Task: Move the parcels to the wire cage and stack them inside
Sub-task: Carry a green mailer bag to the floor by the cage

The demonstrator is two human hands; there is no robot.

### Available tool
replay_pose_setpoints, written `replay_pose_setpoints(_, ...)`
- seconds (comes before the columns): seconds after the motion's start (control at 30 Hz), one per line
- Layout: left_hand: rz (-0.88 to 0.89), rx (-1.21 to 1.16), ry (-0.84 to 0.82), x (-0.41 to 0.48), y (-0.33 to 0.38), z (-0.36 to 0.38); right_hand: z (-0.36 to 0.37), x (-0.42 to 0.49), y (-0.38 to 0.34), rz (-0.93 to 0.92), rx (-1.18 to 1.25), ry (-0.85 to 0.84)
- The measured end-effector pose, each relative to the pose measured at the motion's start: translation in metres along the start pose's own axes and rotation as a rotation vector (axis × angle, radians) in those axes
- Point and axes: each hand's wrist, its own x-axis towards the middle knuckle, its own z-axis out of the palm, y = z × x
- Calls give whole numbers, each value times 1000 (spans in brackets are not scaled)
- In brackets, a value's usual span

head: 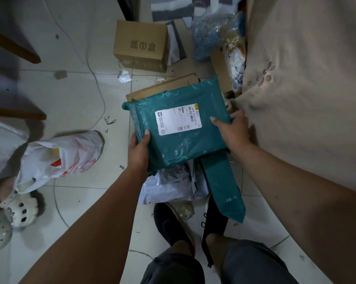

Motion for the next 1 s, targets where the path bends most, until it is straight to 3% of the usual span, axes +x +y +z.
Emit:
replay_pose_setpoints(0.3,81,-15,-18,-68,48,-52,-35,-66,-58,-18,193,-69)
replay_pose_setpoints(0.47,97,21,-43,-133,84,-83,-72,-120,-96,25,352,-248)
replay_pose_setpoints(0.57,101,50,-27,-175,109,-105,-95,-155,-123,-31,310,-330)
replay_pose_setpoints(0.83,144,78,-1,-279,172,-156,-153,-246,-191,-25,446,-419)
replay_pose_setpoints(1.0,246,158,-126,-331,215,-170,-199,-293,-214,-19,530,-380)
